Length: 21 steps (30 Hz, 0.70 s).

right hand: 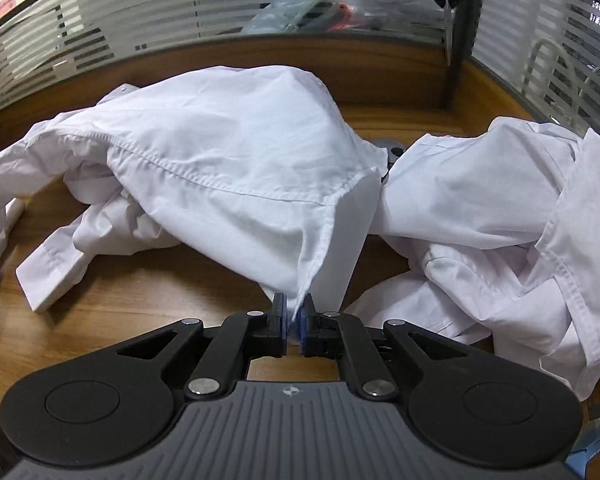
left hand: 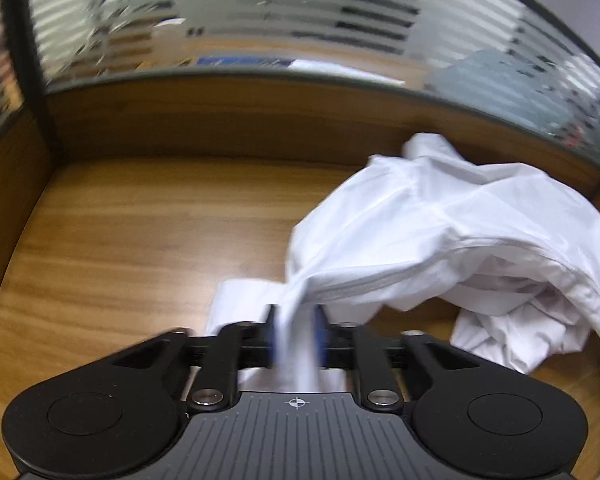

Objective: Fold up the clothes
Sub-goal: 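Open both tools and lower the shirt onto the desk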

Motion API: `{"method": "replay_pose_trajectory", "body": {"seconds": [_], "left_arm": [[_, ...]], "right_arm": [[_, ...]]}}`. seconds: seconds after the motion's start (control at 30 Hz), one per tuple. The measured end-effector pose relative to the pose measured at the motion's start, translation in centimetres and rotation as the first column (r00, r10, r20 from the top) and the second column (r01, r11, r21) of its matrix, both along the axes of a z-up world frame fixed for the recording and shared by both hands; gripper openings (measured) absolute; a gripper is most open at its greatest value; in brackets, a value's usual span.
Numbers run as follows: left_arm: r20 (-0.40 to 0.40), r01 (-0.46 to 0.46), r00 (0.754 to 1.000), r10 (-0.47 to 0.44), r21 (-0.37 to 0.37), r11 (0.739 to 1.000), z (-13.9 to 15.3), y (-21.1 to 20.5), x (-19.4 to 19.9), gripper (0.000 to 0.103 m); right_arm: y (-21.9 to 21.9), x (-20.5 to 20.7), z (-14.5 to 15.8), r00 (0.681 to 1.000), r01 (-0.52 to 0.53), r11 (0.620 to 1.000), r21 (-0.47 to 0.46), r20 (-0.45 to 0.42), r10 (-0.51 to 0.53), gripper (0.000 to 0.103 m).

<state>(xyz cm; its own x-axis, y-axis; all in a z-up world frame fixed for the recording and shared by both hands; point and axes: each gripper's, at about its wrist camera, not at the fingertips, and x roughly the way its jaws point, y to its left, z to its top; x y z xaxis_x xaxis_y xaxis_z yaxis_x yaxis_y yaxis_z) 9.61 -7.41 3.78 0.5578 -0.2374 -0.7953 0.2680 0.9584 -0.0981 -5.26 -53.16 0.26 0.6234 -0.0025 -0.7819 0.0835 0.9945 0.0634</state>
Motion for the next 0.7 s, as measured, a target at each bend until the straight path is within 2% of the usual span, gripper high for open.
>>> {"method": "replay_pose_trajectory", "body": {"seconds": [0.03,0.13,0.23,0.4,0.53,0.7], "left_arm": [[0.018,0.027,0.999,-0.027,0.006,1.000,0.4,-0.5,-0.3,0.051],[0.054,0.110,0.992,-0.112,0.043,0.993,1.1,-2.1,-1.0,0.053],[0.063,0.169,0.983,-0.174,0.072,0.983,1.1,-3.8,-1.3,0.053],[0.068,0.197,0.977,-0.204,0.096,0.976,1.1,-5.9,-0.7,0.053],[0.089,0.224,0.968,-0.234,0.111,0.968,1.3,-7.1,-0.2,0.054],[0.107,0.269,0.953,-0.282,0.123,0.955,2.1,-8.4,0.4,0.058]], "right_arm": [[0.2,0.0,-0.2,1.000,-0.011,1.000,-0.004,-0.005,0.011,0.011],[0.0,0.2,0.3,0.999,-0.036,0.999,0.000,0.001,0.036,0.022],[-0.6,0.7,1.5,0.998,-0.058,0.998,0.013,0.018,0.058,0.029],[-1.9,2.2,3.0,0.997,-0.072,0.997,0.032,0.033,0.071,0.033],[-3.9,3.6,3.3,0.998,-0.043,0.993,0.110,0.043,0.039,0.041],[-6.1,5.7,1.7,1.000,0.015,0.976,0.215,-0.019,-0.011,0.041]]}}
